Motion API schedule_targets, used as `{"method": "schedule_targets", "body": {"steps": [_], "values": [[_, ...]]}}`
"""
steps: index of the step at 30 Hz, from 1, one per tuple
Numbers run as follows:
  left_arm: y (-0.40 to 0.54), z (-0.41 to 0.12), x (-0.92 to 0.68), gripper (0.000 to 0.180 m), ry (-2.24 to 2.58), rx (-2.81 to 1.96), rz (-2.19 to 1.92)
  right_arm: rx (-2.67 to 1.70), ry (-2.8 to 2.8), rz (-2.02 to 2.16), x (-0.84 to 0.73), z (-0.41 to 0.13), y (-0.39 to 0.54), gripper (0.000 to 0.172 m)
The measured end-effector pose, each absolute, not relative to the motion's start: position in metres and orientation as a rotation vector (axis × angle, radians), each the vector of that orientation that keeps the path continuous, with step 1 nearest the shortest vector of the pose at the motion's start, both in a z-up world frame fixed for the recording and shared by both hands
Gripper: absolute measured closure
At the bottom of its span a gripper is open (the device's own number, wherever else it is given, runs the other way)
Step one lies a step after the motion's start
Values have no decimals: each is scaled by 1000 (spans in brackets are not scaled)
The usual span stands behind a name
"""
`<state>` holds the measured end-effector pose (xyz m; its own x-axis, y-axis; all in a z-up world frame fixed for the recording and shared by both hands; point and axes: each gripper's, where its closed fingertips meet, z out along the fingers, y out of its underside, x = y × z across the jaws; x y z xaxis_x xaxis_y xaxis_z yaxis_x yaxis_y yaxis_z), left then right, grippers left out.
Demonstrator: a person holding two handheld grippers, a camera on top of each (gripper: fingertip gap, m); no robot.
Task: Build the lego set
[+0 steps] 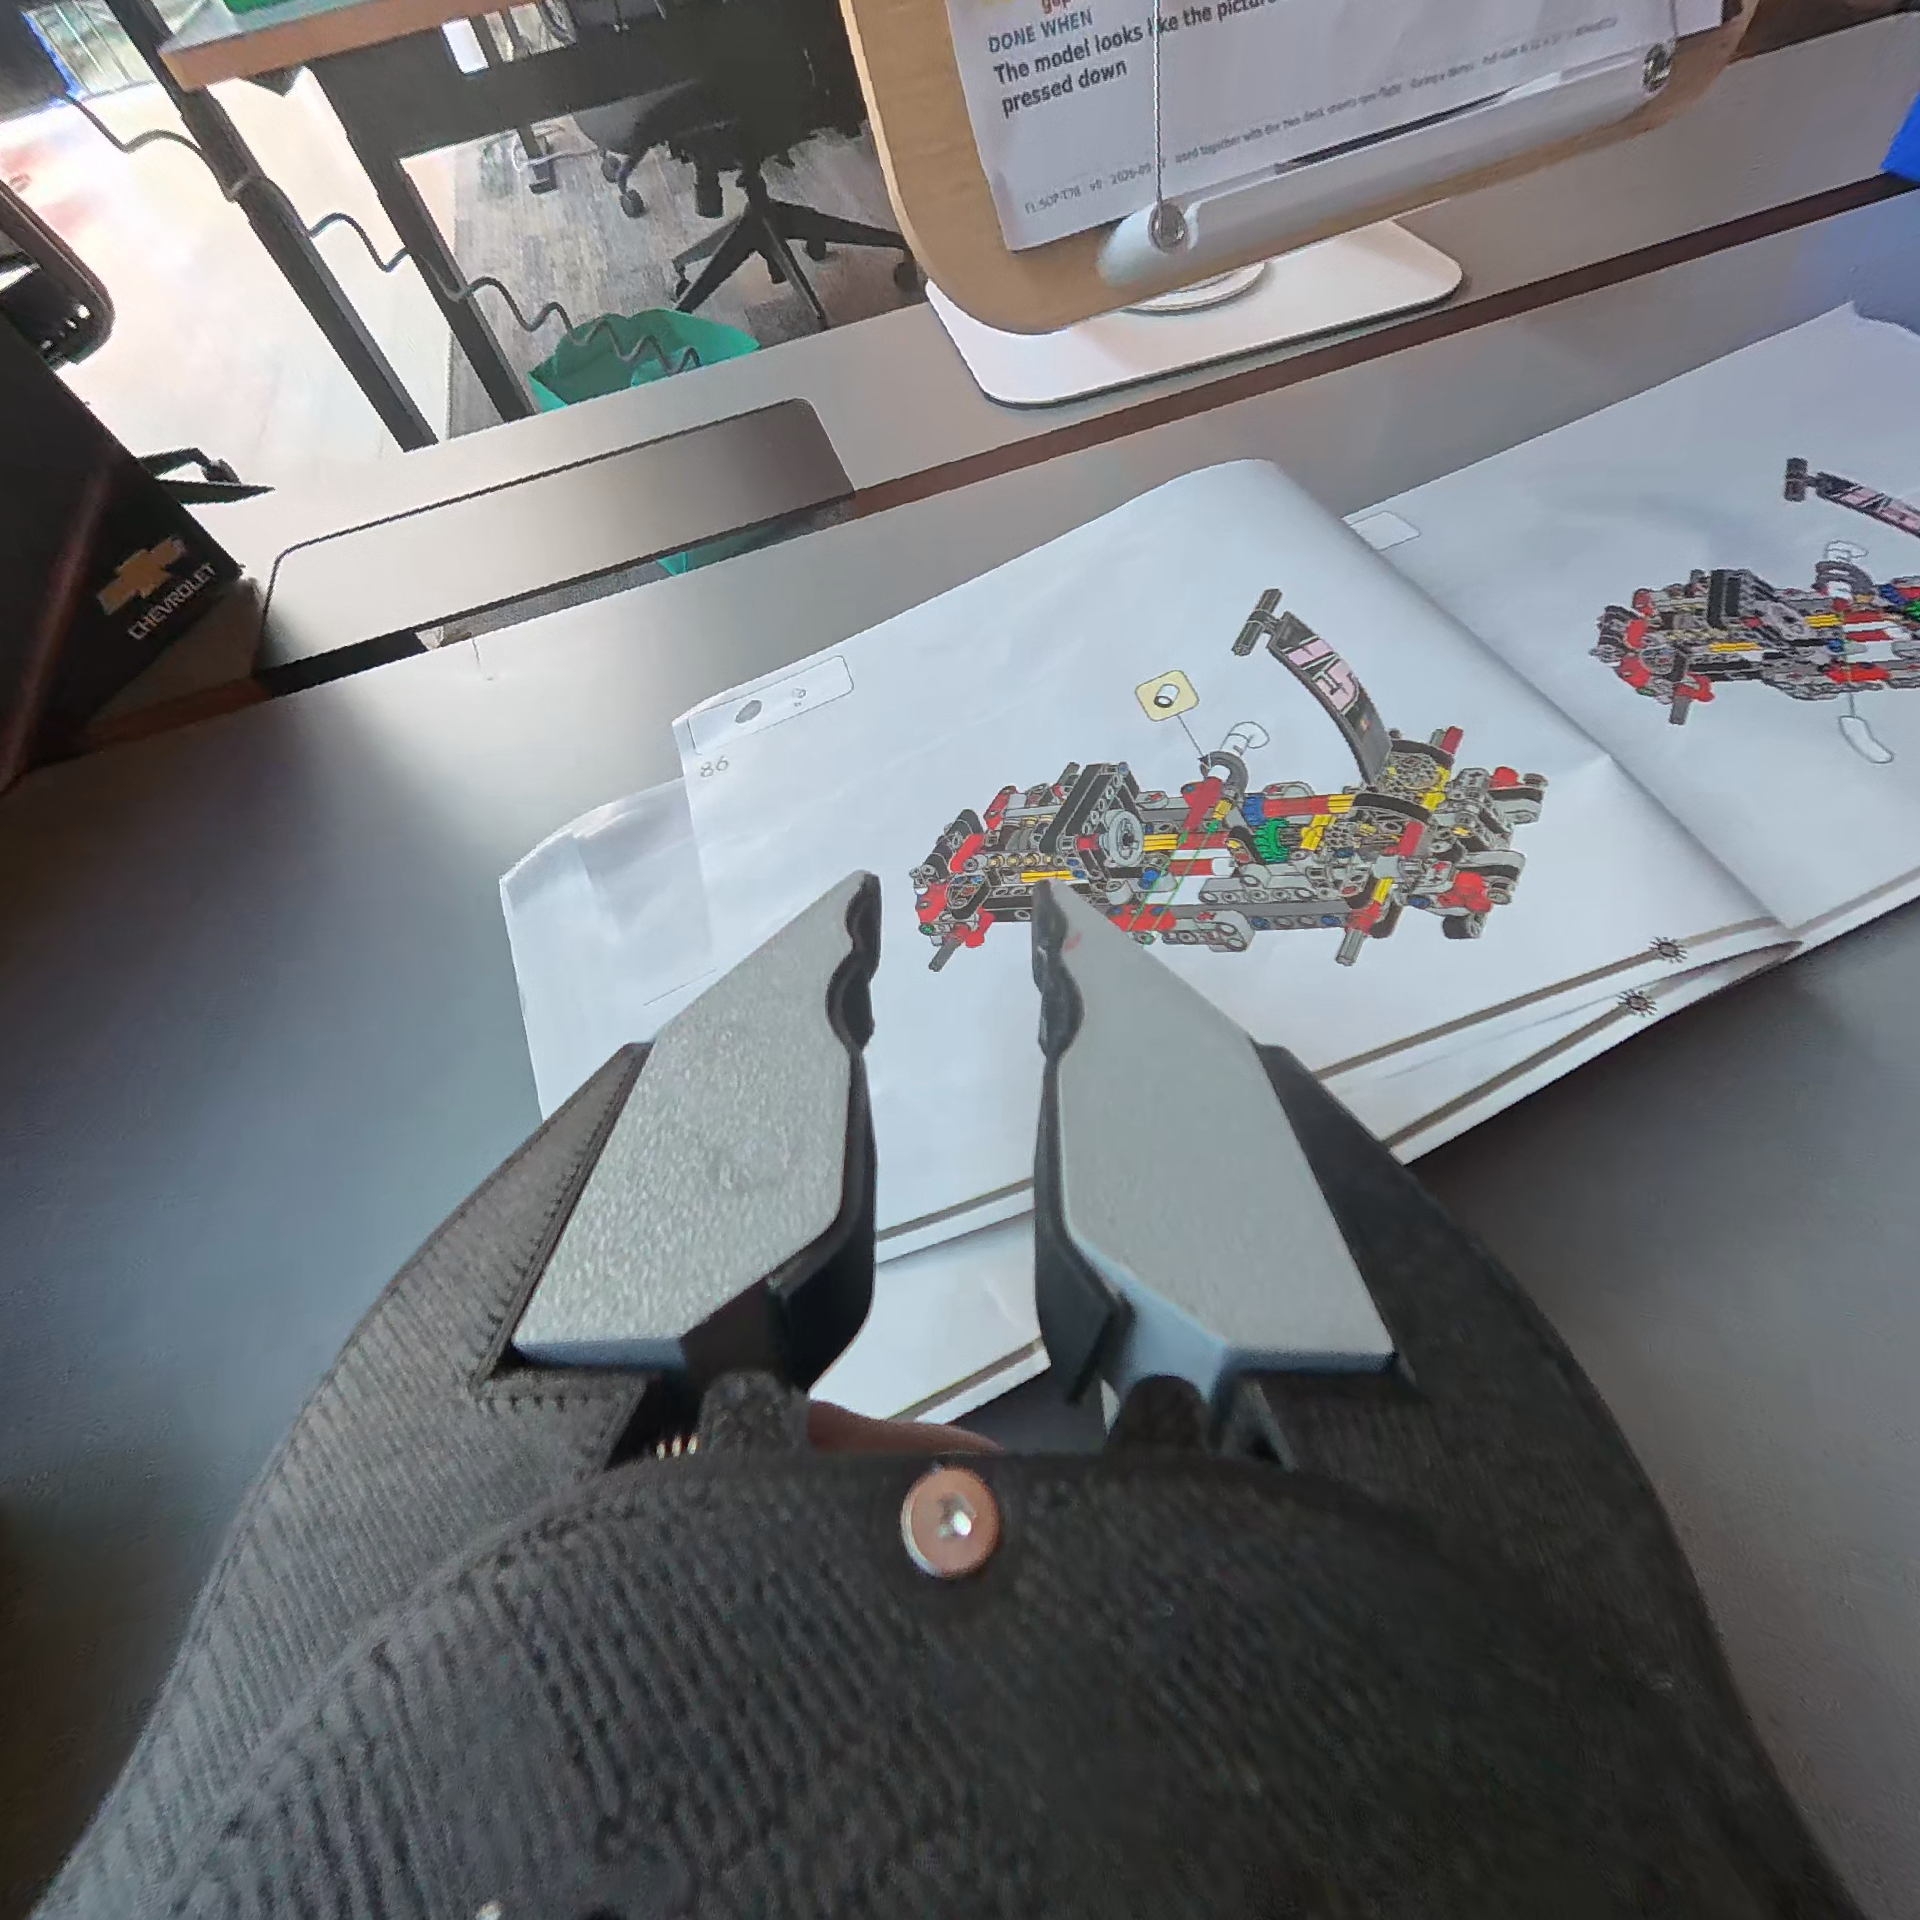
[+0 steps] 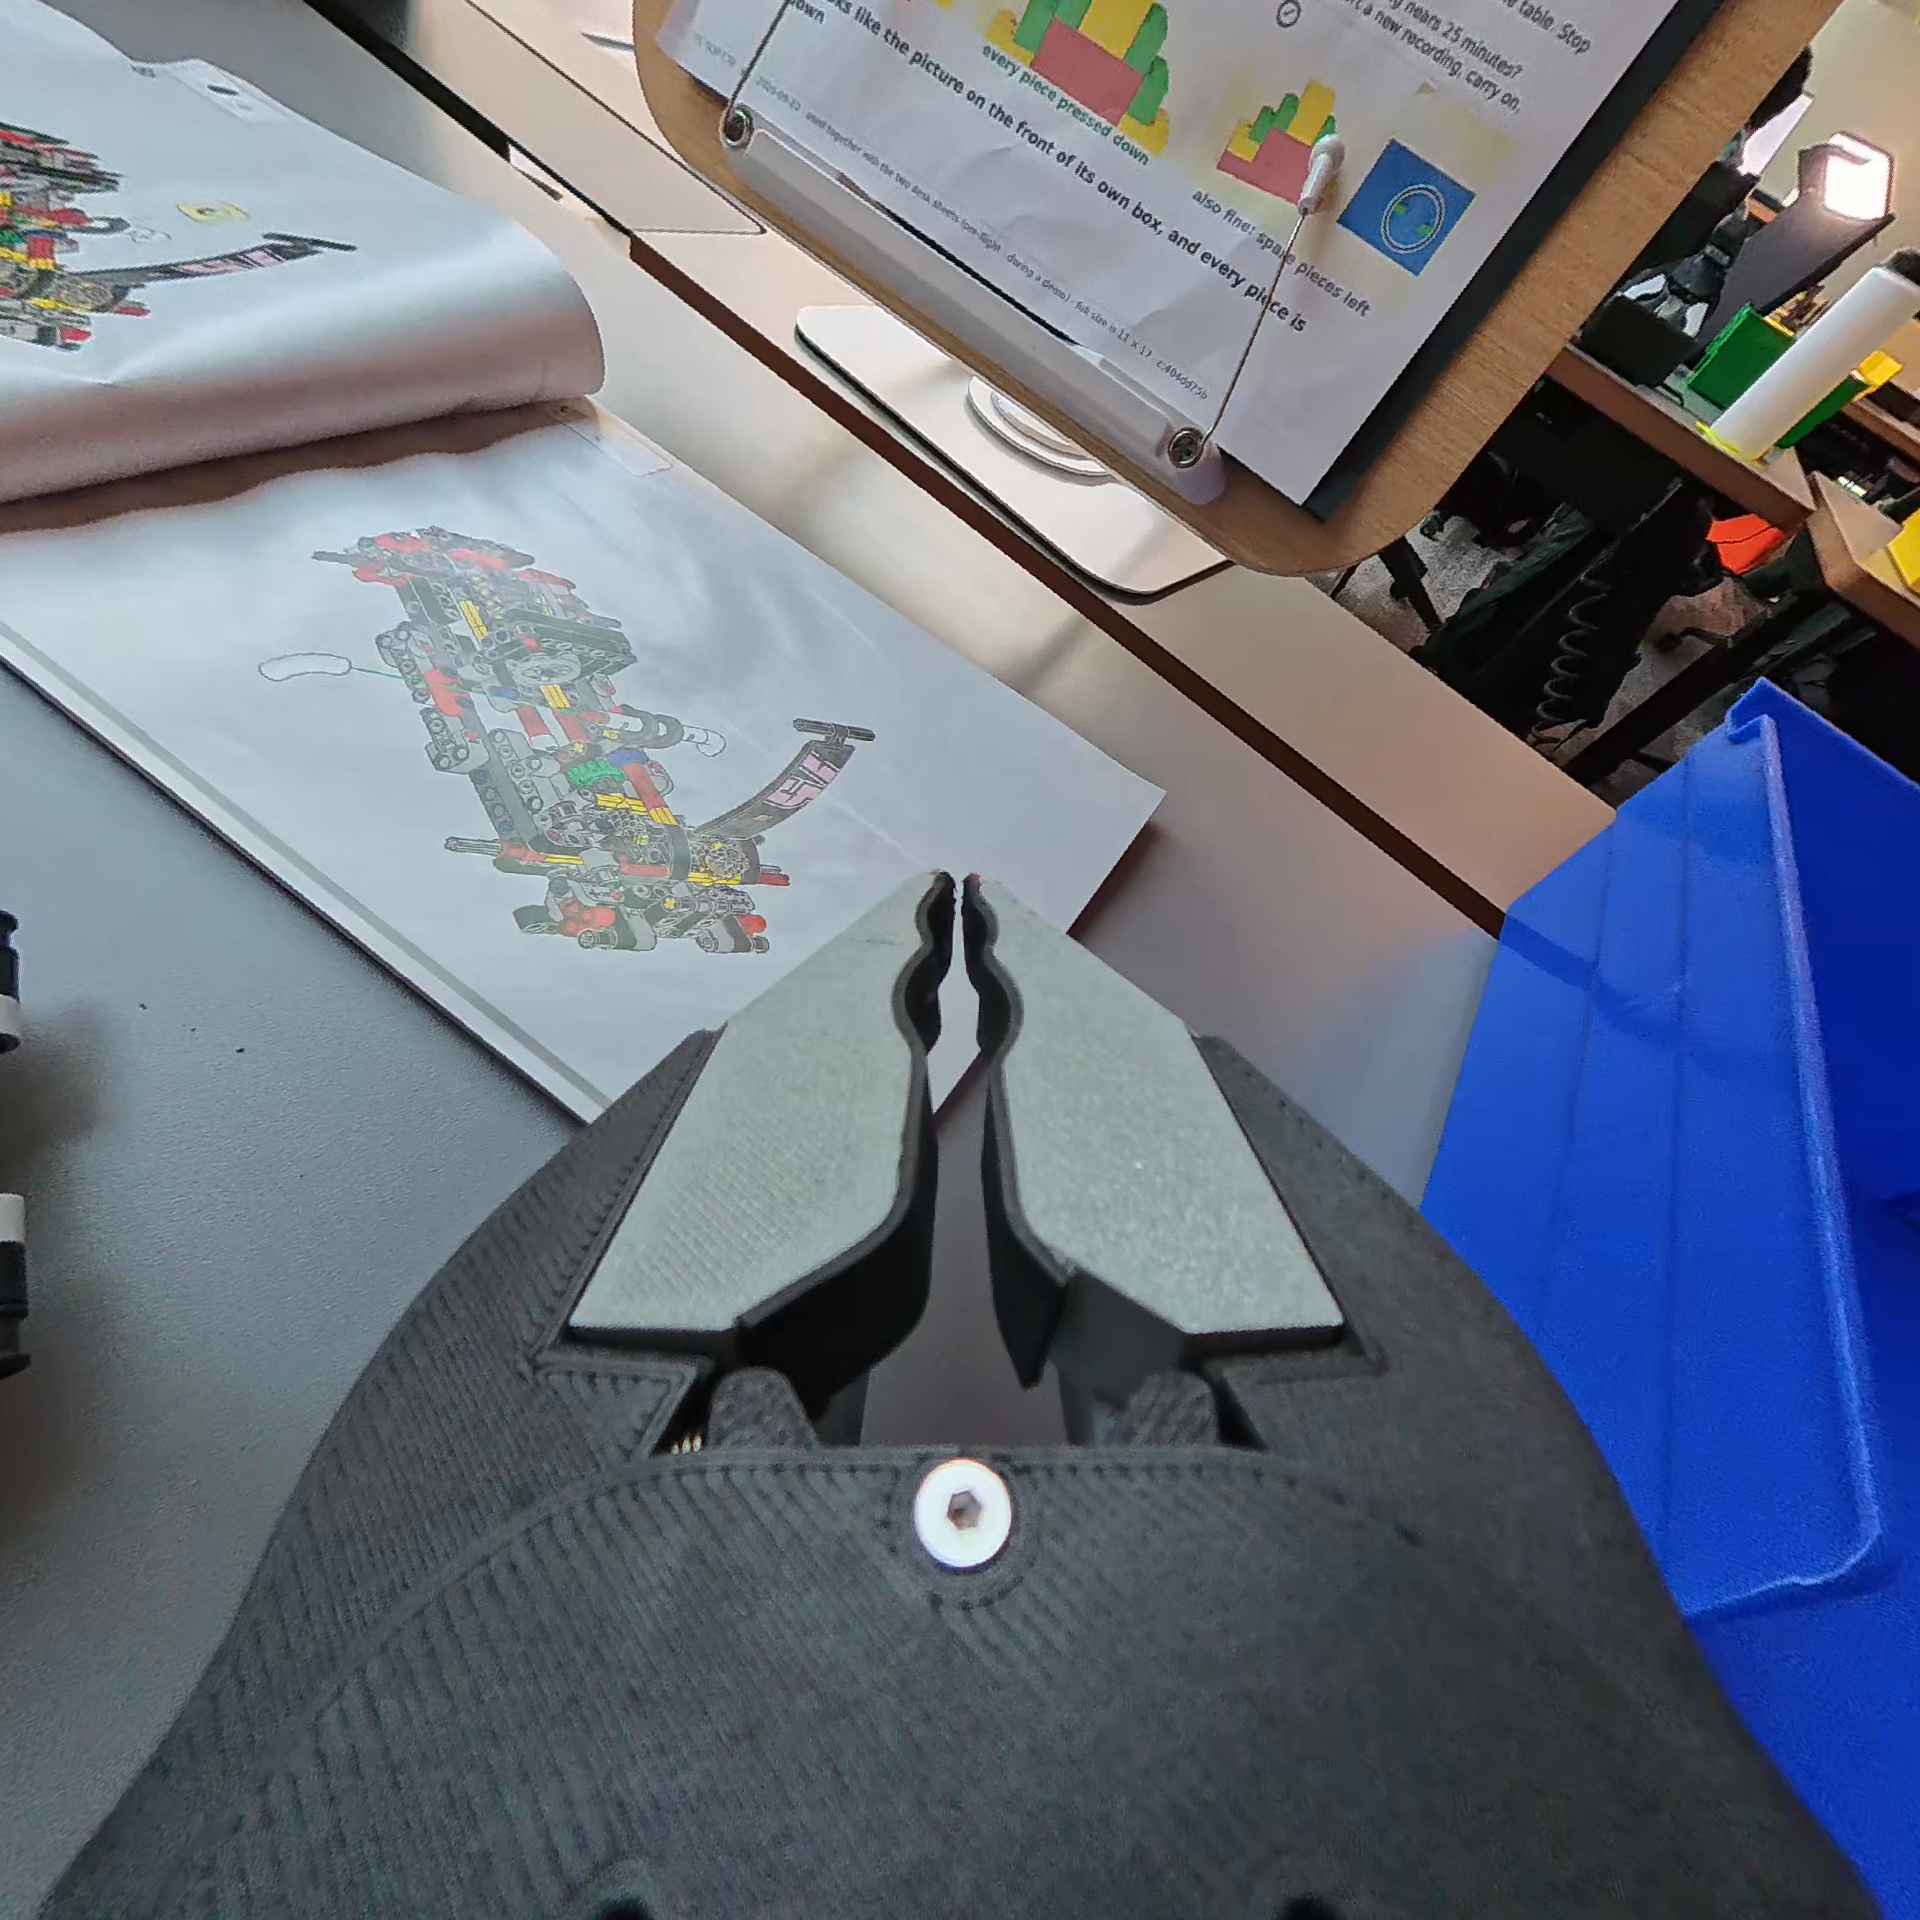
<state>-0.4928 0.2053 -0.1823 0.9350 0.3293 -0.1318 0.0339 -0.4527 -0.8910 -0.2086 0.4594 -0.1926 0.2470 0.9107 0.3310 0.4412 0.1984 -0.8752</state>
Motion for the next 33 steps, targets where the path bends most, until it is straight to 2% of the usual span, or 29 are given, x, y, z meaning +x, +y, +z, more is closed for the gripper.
{"method": "schedule_targets", "body": {"steps": [22, 33], "values": [[214, -189, -483, 154, -191, -2033, 370, -1424, -1344, 648, -209, -187, 462, 172], [239, -195, -433, 149, -145, -2019, 152, -1424, -1279, 722, -205, -178, 465, 172]]}}
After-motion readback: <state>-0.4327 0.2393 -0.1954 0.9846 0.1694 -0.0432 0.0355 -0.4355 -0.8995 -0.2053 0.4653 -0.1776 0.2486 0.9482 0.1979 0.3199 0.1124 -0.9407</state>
